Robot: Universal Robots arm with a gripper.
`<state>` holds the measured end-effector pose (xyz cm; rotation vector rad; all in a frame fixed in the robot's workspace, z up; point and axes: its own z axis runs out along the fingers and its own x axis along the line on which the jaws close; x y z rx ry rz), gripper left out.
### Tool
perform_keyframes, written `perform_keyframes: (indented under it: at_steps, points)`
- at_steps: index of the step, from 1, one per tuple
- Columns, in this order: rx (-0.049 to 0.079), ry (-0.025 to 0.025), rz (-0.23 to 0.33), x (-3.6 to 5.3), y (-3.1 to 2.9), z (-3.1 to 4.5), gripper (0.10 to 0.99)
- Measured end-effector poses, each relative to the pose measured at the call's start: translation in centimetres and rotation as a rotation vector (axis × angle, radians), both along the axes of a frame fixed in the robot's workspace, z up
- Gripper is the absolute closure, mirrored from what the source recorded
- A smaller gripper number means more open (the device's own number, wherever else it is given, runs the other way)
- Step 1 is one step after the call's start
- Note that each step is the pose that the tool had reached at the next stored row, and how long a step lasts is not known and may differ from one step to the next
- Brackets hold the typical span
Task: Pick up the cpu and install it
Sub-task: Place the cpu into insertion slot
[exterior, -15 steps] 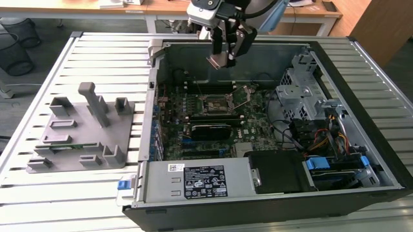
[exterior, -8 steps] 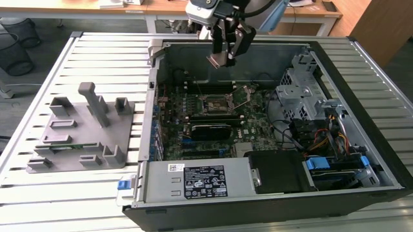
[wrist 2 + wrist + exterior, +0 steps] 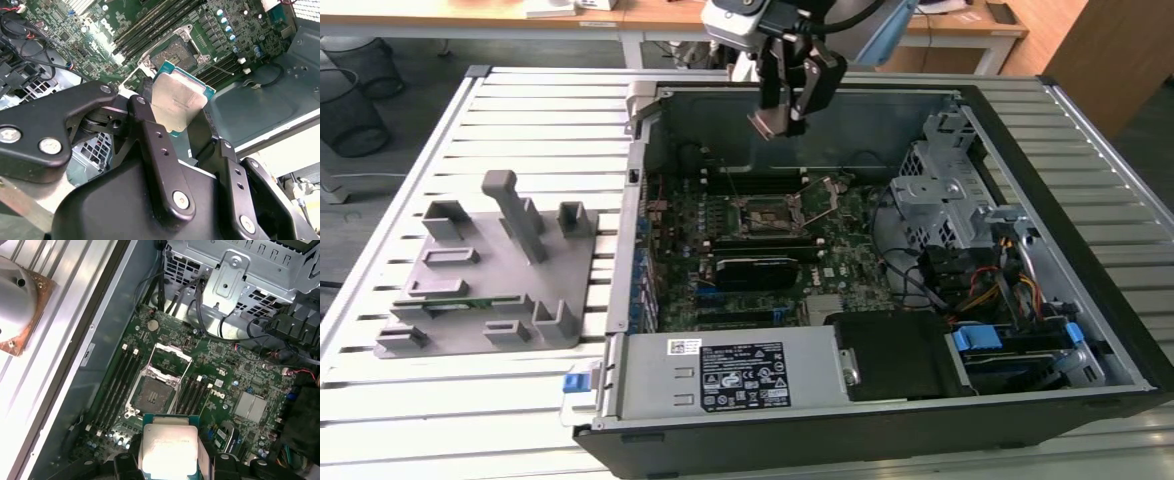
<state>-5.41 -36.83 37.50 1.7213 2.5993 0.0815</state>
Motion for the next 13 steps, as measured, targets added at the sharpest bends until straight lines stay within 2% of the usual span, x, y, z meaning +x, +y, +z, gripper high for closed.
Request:
perform_keyframes:
  at_steps: [9,13]
  points:
    - [0.0,-0.0009,-0.061,0.0,0.55,-0.06,0.557]
    - [0.0,-0.0009,-0.109,0.0,0.61,-0.23,0.557]
